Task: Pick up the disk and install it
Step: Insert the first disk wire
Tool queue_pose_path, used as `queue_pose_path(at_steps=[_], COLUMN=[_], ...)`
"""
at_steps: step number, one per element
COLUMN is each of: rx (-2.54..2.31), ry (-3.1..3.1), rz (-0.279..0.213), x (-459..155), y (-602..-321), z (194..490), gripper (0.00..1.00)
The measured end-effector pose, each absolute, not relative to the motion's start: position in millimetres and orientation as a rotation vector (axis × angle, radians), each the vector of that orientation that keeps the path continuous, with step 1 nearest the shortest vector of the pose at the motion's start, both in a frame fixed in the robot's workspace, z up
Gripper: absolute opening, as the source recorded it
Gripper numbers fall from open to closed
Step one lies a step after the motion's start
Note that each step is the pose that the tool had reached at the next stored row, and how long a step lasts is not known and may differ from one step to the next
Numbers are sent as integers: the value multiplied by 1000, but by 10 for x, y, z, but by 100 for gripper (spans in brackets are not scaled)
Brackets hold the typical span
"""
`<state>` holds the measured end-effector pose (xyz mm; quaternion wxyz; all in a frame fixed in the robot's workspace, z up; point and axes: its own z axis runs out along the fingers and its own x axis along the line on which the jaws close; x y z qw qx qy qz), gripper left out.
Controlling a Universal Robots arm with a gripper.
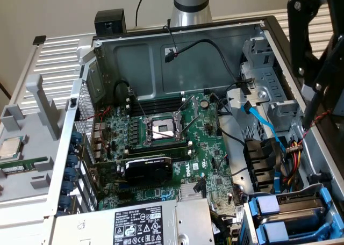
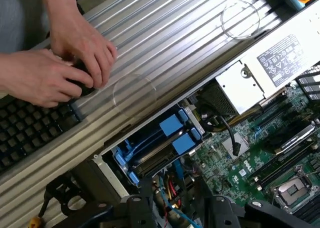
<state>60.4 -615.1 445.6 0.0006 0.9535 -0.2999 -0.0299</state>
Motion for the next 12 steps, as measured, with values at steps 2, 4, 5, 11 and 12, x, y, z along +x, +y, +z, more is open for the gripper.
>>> queue_pose_path(at_steps=[2, 4, 5, 11, 12], rx=[2996, 2994, 2995, 2994, 2994], ry=[-934, -932, -931, -928, -928], rz=[-83, -82, -82, -80, -80], x=[606, 618, 623, 625, 625], y=[-6133, -6115, -6113, -6017, -6016], z=[4456, 4456, 4455, 4455, 4456], gripper=[36, 36, 36, 44, 44])
